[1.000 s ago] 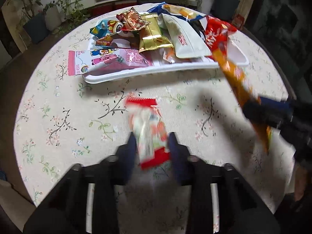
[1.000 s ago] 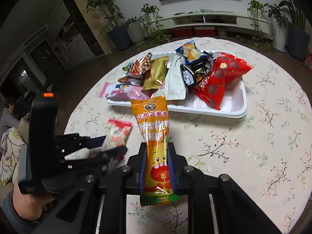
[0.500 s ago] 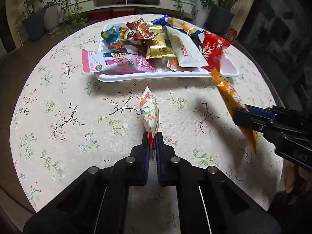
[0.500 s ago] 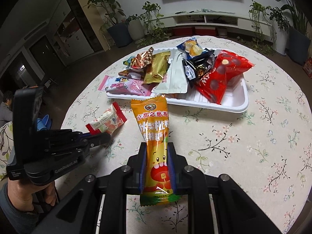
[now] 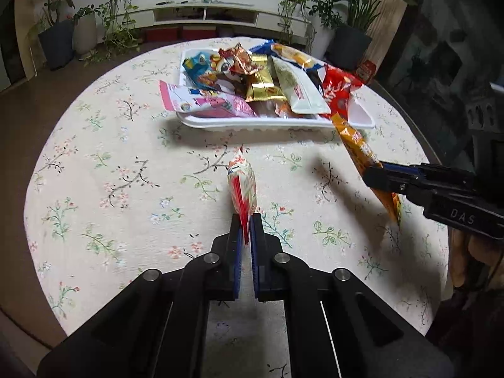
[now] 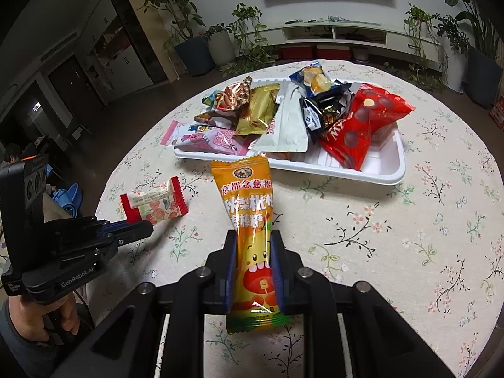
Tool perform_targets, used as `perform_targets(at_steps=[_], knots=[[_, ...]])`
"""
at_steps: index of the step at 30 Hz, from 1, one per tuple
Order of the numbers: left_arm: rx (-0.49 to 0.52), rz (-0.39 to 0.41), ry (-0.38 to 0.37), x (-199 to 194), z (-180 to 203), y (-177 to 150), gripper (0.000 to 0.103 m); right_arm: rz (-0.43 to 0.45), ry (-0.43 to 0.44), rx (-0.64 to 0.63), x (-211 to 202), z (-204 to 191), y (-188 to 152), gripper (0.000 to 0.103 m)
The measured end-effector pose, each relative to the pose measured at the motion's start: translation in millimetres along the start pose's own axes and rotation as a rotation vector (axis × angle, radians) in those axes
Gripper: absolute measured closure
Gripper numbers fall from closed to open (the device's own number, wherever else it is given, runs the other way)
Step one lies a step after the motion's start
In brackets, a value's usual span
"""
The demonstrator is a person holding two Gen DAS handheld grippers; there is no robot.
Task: Organize snacks
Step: 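Carry the red packet and orange bar over the white tray with both tools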
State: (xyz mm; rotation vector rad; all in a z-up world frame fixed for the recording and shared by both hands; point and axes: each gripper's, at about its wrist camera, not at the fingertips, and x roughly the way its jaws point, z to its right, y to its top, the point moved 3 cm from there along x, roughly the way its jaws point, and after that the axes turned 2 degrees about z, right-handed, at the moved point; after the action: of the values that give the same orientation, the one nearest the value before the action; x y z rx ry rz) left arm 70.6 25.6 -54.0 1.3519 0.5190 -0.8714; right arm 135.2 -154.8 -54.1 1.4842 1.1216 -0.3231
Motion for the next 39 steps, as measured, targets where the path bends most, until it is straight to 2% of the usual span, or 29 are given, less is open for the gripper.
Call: perform_targets(at_steps=[3, 5, 9, 10, 12, 13, 14, 17, 18, 20, 22, 23, 24, 25, 26, 27, 34, 39], knots=[[0.009, 0.001, -0.001, -2.2, 2.3, 3.2, 0.101, -0.005, -0.002, -0.004, 0.9, -0.8, -1.4, 0.081], [0.037, -0.043, 0.006, 6.2, 6.9, 1.6, 0.101, -0.013, -0.002, -0.005, 2.0, -0.8, -3.0, 0.081], [0.035, -0.001, 0.056, 8.5, 8.4, 1.0, 0.099, -0.012, -0.001, -0.009, 1.3, -2.0, -2.9, 0.081], [0.025, 0.011, 0.075, 7.5, 6.0, 1.3, 0.095, -0.012, -0.001, -0.01, 1.6, -2.2, -2.9, 0.081], [0.023, 0.006, 0.103, 5.6, 3.9, 2.6, 0.077, -0.015, -0.001, -0.011, 1.5, -2.4, -3.3, 0.081], [0.029, 0.013, 0.115, 1.9, 4.2, 3.8, 0.044, -0.016, -0.001, -0.012, 1.2, -2.7, -3.3, 0.081], [0.038, 0.02, 0.12, -1.0, 4.5, 5.2, 0.021, -0.016, 0.0, -0.012, 1.1, -2.6, -3.0, 0.081], [0.099, 0.027, 0.157, -9.2, 8.8, 9.4, 0.02, -0.016, 0.002, -0.012, 0.8, -3.0, -2.7, 0.081], [0.134, 0.018, 0.188, -5.2, 9.3, 12.9, 0.02, -0.018, 0.002, -0.013, 1.1, -3.8, -2.6, 0.081], [0.181, -0.005, 0.201, 6.3, 9.9, 21.3, 0.02, -0.02, 0.002, -0.018, 1.1, -5.3, -3.3, 0.081], [0.221, -0.072, 0.208, 26.4, 8.5, 25.1, 0.021, -0.021, 0.002, -0.022, 0.9, -6.1, -3.9, 0.081], [0.235, -0.12, 0.202, 38.4, 7.4, 24.7, 0.025, -0.023, 0.0, -0.02, 1.3, -5.2, -4.1, 0.081], [0.24, -0.135, 0.196, 43.3, 6.4, 24.2, 0.031, -0.025, -0.002, -0.015, 2.2, -3.8, -3.8, 0.081], [0.245, -0.156, 0.197, 49.8, 5.0, 22.6, 0.052, -0.028, -0.004, -0.011, 3.0, -2.4, -3.7, 0.081], [0.237, -0.162, 0.193, 53.1, 2.9, 22.0, 0.064, -0.029, -0.005, -0.009, 3.6, -1.8, -3.8, 0.081], [0.203, -0.148, 0.169, 52.8, -0.6, 22.7, 0.071, -0.03, -0.004, -0.008, 4.0, -1.6, -3.5, 0.081], [0.174, -0.123, 0.124, 46.8, -2.2, 18.2, 0.075, -0.027, -0.005, -0.015, 5.7, -4.1, -2.9, 0.081], [0.139, -0.066, 0.084, 22.1, 0.9, 20.4, 0.075, 0.007, -0.002, -0.003, -2.7, -2.9, -0.7, 0.081]])
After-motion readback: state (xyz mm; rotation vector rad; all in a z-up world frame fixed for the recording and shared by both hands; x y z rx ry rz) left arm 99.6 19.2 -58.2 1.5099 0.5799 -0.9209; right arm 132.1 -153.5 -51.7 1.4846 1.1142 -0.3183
